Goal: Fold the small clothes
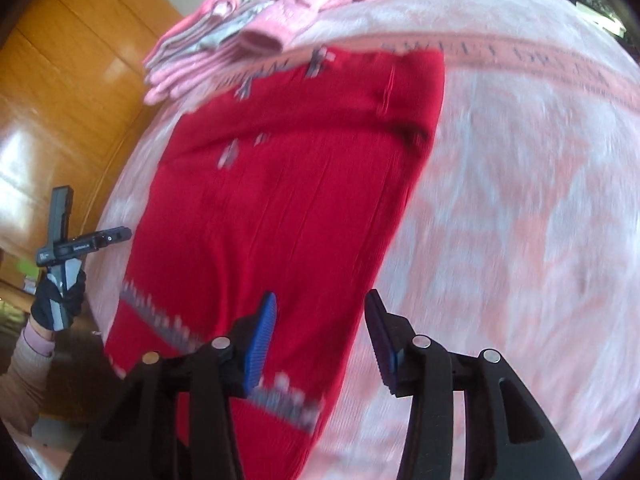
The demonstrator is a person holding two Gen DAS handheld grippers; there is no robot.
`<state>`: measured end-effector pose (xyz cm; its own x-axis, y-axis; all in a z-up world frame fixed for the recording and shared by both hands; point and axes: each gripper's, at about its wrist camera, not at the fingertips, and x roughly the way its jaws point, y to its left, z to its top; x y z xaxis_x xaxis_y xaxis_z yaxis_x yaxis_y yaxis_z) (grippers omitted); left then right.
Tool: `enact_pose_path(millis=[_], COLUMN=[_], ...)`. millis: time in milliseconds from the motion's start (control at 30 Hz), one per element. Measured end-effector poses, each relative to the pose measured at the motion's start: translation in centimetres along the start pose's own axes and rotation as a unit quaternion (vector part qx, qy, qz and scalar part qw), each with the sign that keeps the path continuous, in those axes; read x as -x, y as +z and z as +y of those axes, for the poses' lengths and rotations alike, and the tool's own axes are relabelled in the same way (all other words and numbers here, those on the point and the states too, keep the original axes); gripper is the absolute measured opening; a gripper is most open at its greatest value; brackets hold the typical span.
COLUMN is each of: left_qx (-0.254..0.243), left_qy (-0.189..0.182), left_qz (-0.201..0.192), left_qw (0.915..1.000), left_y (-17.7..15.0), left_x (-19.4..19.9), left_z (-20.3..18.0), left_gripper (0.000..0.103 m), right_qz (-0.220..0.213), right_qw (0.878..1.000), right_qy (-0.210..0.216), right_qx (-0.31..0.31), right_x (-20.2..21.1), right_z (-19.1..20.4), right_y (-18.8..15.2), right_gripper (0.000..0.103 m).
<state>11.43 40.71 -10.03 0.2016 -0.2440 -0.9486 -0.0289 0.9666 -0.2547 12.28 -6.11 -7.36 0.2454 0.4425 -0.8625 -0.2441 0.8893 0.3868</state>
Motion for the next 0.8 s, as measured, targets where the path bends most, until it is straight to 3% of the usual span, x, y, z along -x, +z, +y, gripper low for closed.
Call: enact_pose_path(millis=[200,333,700,800], left_qx=[0.001,0.009,0.023,0.033], left_qy=[0.001,0.001,-0.046,-0.086], left_qz=[0.041,0.058,0.071,0.080], left_qw=[0.9992,0.9983,0.9961,0.9926], left_y=[-7.5,-10.4,-13.5,-13.8], left_x=[0.8,0.7,1.0,1.0], left_z=[0.5,1.2,0.8,0.6], left_gripper=[0.077,0.077,0.077,0.069], right_qz=[0.039,0.057,0.054,0.055], right_qw=[0.999,0.998,0.999,0.998], right_qy=[0.002,0.016,0.004,0.006], right_qx=[-0.005,-0.020,-0.006,-0.005], right_x=[-0.5,-0.6,-0.3,-0.4], right_z=[1.2,1.3,2.3,2.7], right_y=[-7.7,-11.2,-13.7,-13.8], right_gripper=[0.046,0.047,0.050,0.050])
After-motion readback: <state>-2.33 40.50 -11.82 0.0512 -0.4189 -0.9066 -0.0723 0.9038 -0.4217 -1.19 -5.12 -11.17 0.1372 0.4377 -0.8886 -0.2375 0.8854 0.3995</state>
